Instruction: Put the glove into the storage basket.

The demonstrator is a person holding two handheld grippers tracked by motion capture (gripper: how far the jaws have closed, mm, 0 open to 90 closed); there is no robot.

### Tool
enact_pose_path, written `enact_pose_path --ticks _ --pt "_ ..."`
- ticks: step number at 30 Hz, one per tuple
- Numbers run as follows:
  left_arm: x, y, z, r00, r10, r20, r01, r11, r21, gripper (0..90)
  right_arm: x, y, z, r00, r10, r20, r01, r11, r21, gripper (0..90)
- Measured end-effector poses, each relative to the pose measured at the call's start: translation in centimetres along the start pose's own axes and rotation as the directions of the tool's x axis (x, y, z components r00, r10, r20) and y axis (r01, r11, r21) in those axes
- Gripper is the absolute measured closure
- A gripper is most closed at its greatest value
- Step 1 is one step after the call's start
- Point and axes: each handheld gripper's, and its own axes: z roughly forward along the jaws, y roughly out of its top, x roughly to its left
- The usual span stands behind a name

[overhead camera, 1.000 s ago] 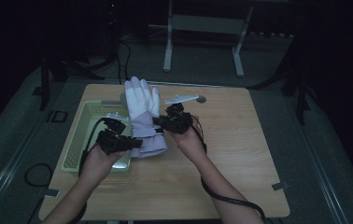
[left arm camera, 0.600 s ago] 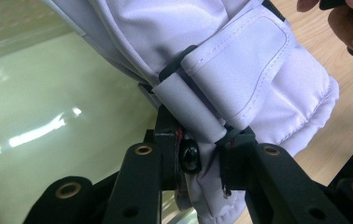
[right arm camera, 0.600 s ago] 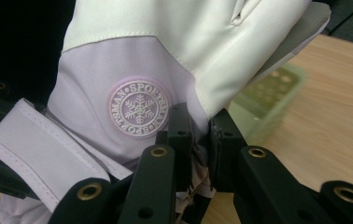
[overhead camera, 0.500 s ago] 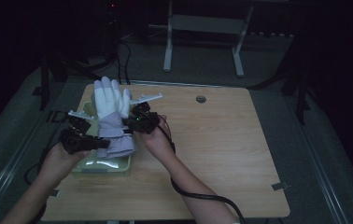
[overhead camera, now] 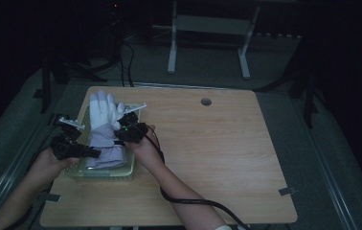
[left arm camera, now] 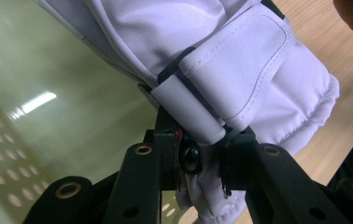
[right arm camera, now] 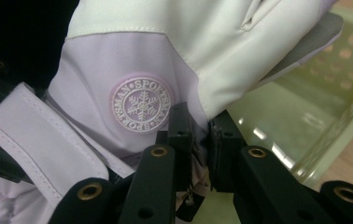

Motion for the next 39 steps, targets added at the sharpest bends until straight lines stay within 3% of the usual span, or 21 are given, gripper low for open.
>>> enact_pose_path --ticks 5,9,16,20,23,28,34,37,39 --pt "0.5 -0.4 1.6 0.9981 -0.061 -0.01 0.062 0.9973 0.039 72.8 0.0 -0.9 1.6 0.9992 -0.021 0.035 0.019 0.9981 0.059 81.3" --pt "0.7 -0.5 2.5 0.9933 -0.113 -0.023 0.114 0.9905 0.077 72.8 0.2 -1.2 2.5 0.9975 -0.036 0.06 0.03 0.9946 0.099 81.2" --pt "1.8 -0.6 3.4 0.9867 -0.155 -0.049 0.16 0.9776 0.137 72.7 1.1 -1.2 4.0 0.9911 -0.074 0.111 0.056 0.9861 0.157 80.8" --pt "1.9 -0.6 3.7 0.9855 -0.158 -0.062 0.166 0.9746 0.151 71.8 1.3 -0.8 4.8 0.989 -0.073 0.128 0.046 0.9781 0.203 77.8" --pt "2.1 -0.8 4.0 0.9848 -0.149 -0.088 0.162 0.9728 0.165 68.2 1.5 -0.8 5.2 0.9875 -0.081 0.135 0.05 0.9738 0.222 70.6" --pt "2.2 -1.0 4.2 0.9826 -0.145 -0.116 0.163 0.9732 0.163 60.0 2.0 -0.9 5.6 0.9844 -0.115 0.133 0.084 0.9713 0.222 61.7" --pt "1.8 -1.1 3.9 0.9798 -0.141 -0.142 0.161 0.9778 0.135 52.7 1.8 -0.9 5.2 0.9877 -0.104 0.117 0.08 0.9778 0.193 53.6" --pt "1.3 -1.1 3.5 0.976 -0.128 -0.176 0.149 0.9824 0.113 48.6 1.7 -0.8 4.9 0.9849 -0.122 0.123 0.099 0.9785 0.181 48.7" --pt "0.8 -1.2 3.1 0.9703 -0.118 -0.211 0.14 0.9856 0.094 46.1 1.5 -0.6 4.5 0.9849 -0.132 0.112 0.114 0.9803 0.161 47.6"
